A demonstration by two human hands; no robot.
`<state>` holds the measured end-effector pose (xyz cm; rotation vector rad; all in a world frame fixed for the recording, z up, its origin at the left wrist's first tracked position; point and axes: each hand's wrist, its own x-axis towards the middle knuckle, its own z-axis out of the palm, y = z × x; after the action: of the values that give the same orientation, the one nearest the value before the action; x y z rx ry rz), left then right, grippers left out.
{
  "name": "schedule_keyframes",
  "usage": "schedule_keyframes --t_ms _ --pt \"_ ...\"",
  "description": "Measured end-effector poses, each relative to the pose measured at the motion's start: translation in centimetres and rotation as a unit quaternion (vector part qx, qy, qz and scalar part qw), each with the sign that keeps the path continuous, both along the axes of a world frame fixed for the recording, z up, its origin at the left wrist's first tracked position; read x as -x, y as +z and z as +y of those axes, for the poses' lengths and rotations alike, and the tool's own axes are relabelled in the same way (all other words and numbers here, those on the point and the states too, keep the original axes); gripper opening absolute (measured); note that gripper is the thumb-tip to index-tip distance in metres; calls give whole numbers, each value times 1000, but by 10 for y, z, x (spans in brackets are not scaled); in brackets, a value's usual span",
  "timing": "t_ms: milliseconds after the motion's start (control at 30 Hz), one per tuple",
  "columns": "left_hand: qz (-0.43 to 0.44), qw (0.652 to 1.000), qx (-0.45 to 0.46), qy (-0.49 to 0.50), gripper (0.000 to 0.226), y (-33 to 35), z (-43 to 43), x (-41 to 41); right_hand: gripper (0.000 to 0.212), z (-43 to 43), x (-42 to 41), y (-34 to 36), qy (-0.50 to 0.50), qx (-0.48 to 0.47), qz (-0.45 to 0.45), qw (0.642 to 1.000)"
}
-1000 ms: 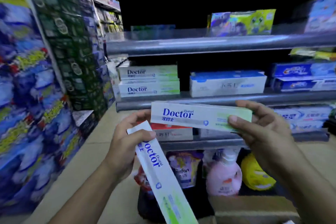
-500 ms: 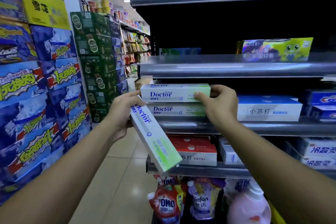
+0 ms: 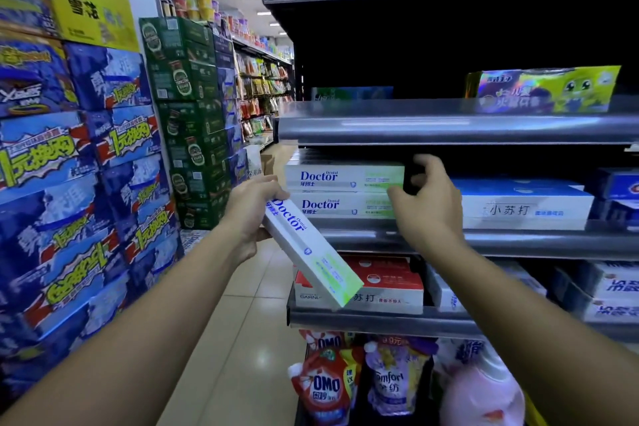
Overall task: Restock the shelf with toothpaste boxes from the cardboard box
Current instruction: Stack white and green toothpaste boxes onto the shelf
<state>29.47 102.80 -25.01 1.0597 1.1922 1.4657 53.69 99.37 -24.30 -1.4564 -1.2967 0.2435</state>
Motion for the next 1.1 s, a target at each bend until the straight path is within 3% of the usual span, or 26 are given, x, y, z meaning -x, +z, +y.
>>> schedule_keyframes --t_ms 33,67,167,267,367,500,600,733,900,1100 --pt "-27 999 -10 33 51 -3 -3 0 23 -13 -1 -6 3 -4 1 1000" --pt "-58 995 -16 75 40 -7 -5 0 18 -27 -1 -14 17 7 3 1000" --pt "-143 978 -29 151 20 -18 -12 -4 42 -64 -1 -32 116 109 65 985" --pt "-189 969 -52 148 22 -24 -16 -17 39 -71 1 -32 237 184 222 928" --pt "-204 970 -75 107 30 -21 -19 -26 31 -60 -2 -21 192 119 235 945" --pt "-103 984 -122 74 24 -9 -11 -20 48 -42 -11 -2 163 39 214 962" --pt "-26 989 -125 74 33 -3 -4 -15 55 -25 -17 7 128 12 137 982" --pt "35 991 -110 71 39 -2 4 -12 49 -1 -20 10 72 29 69 995" --pt "147 975 -87 143 39 -13 10 -17 47 13 -16 -4 27 70 15 997" --pt "208 957 -102 174 48 -17 8 -18 49 16 -13 -12 -16 72 -22 997"
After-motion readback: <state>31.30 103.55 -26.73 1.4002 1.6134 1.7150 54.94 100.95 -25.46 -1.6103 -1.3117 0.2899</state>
